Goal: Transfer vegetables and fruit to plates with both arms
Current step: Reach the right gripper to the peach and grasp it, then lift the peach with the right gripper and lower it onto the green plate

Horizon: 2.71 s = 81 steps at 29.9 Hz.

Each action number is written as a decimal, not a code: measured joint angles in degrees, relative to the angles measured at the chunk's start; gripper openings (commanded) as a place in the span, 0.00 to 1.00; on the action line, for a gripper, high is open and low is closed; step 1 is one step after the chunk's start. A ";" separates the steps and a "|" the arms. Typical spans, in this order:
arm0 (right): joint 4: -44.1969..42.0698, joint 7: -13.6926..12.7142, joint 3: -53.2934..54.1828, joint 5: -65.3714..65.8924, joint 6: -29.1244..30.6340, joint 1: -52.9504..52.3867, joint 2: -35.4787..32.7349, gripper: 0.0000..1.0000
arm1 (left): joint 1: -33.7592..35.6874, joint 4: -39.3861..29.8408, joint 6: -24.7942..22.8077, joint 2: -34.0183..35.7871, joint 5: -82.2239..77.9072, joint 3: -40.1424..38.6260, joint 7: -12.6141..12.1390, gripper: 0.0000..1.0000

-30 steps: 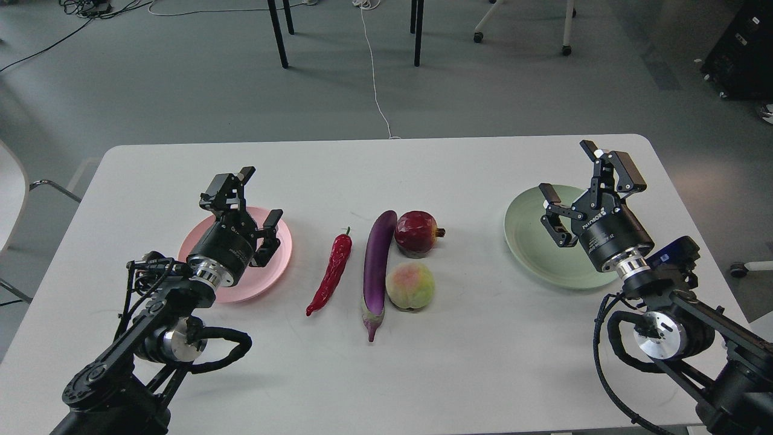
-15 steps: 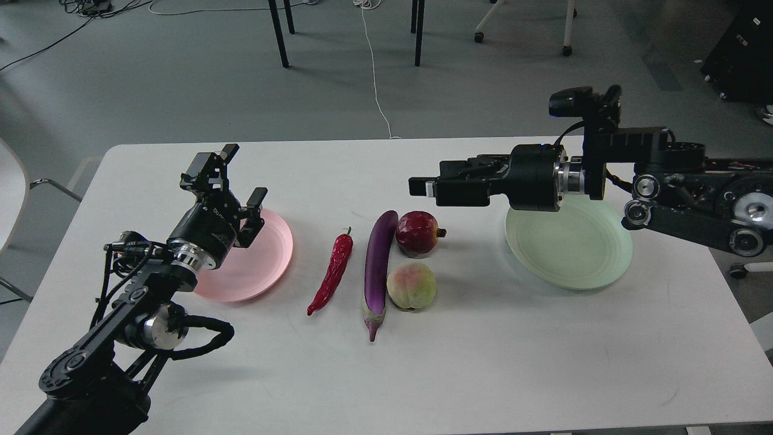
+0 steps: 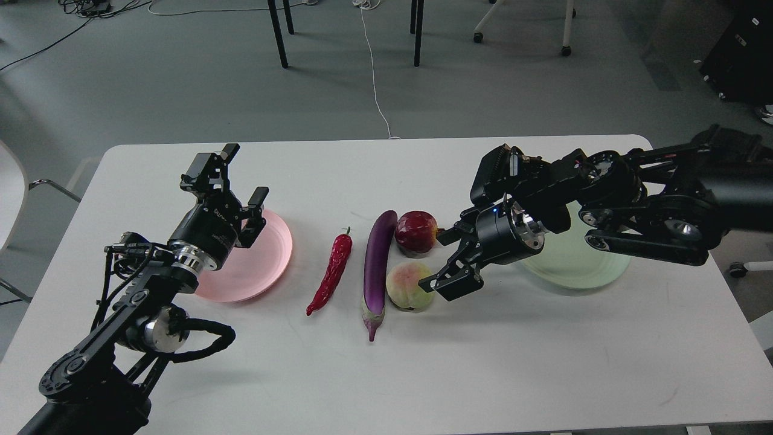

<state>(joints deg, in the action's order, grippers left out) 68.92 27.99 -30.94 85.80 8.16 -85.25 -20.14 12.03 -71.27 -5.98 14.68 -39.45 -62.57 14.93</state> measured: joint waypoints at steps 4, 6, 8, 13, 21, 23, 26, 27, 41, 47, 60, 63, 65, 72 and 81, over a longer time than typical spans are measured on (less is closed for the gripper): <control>-3.39 0.00 -0.14 0.05 -0.05 1.41 3.28 0.99 | -0.07 -0.21 0.05 -0.24 -0.01 0.00 -0.05 0.98; -5.81 0.00 -0.13 0.00 -0.32 2.29 5.28 0.99 | -0.07 -0.62 0.05 -0.31 -0.01 -0.01 -0.07 0.98; -7.66 0.00 -0.07 -0.06 -0.55 3.11 6.99 0.99 | -0.07 -1.10 0.03 -0.34 -0.01 -0.01 -0.08 0.98; -10.37 0.00 -0.03 -0.09 -0.76 4.44 9.85 0.99 | -0.16 -1.77 0.00 -0.06 -0.01 -0.04 -0.08 0.98; -13.39 0.00 -0.03 -0.10 -0.91 5.00 12.63 0.97 | -0.16 -1.90 -0.06 -0.06 -0.01 -0.10 -0.08 0.98; -13.98 0.00 -0.12 -0.11 -0.91 5.11 12.98 0.96 | -0.16 -1.93 -0.12 -0.06 -0.01 -0.10 -0.08 0.98; -14.29 0.00 -0.28 -0.11 -0.91 5.71 13.38 0.93 | -0.16 -1.95 -0.17 -0.04 -0.01 -0.16 -0.08 0.98; -14.40 0.00 -0.33 -0.11 -0.91 5.89 13.42 0.92 | -0.16 -1.95 -0.17 -0.03 -0.01 -0.18 -0.08 0.98; -14.21 0.02 -2.30 -0.11 -0.68 6.16 13.12 0.46 | -0.10 -2.33 -0.12 0.07 -0.01 -0.35 -0.16 0.98; -9.22 0.02 -0.45 -0.89 -0.65 0.73 7.43 0.46 | 0.09 -2.48 -0.07 0.16 -0.01 -0.63 -0.17 0.98; -6.88 0.01 2.42 0.25 -0.11 -4.17 -13.48 0.46 | 0.26 -2.46 -0.02 -0.80 0.06 -0.53 -0.26 0.98; -6.96 0.01 0.60 1.95 -0.07 -2.94 -17.02 0.47 | 0.18 -2.39 -0.02 -0.86 0.01 -0.42 -0.26 0.98; -7.25 0.01 -0.46 2.69 -0.06 -1.50 -18.44 0.47 | 0.18 -2.39 -0.02 -0.88 0.00 -0.27 -0.26 0.98; -9.79 0.01 -1.21 4.51 -0.07 4.83 -19.68 0.52 | 0.18 -2.38 0.04 -1.43 -0.01 -0.02 -0.26 0.98; -13.52 0.00 -1.14 4.56 -0.18 9.19 -17.51 0.84 | 0.26 -2.45 0.04 -1.99 -0.08 0.07 -0.34 0.98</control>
<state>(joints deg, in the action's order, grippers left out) 55.40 28.00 -32.09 90.35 7.99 -76.06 -37.65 12.29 -73.71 -5.94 12.69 -39.53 -62.50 14.60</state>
